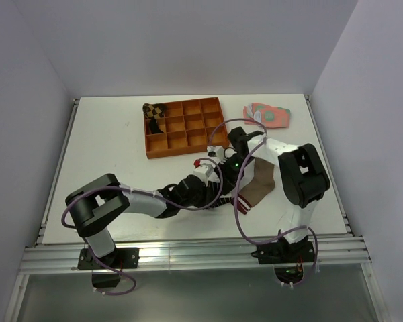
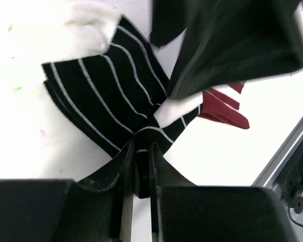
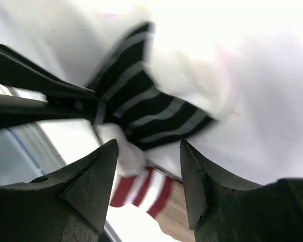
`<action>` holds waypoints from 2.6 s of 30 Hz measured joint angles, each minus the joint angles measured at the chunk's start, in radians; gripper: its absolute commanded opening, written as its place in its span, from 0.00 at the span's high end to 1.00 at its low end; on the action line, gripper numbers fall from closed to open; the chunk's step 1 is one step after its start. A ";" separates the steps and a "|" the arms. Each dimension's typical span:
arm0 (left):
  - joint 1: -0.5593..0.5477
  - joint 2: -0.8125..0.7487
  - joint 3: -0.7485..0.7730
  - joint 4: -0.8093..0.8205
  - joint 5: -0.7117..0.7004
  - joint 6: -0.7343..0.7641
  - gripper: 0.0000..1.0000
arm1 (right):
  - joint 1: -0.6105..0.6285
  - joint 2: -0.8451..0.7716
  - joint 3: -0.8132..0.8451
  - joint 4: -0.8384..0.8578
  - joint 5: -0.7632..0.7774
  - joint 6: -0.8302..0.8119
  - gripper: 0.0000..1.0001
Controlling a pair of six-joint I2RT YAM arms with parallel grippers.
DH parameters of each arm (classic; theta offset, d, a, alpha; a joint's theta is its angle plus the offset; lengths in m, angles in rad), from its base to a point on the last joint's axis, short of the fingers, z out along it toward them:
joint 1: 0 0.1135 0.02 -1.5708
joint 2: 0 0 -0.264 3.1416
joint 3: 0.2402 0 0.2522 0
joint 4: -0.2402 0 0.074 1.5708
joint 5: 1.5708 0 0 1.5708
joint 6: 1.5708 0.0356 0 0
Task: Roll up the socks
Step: Roll the sock at the center of the board.
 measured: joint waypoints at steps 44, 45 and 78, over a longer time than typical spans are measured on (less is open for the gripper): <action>0.307 0.129 0.312 -0.739 0.614 -0.102 0.99 | 0.369 -0.665 -0.551 0.515 0.201 -0.228 0.38; 0.311 0.132 0.312 -0.737 0.621 -0.104 0.99 | 0.391 -0.661 -0.556 0.533 0.218 -0.232 0.38; 0.347 0.092 0.134 -0.433 0.720 -0.264 0.57 | 0.504 -0.458 -0.529 0.603 0.388 -0.276 0.80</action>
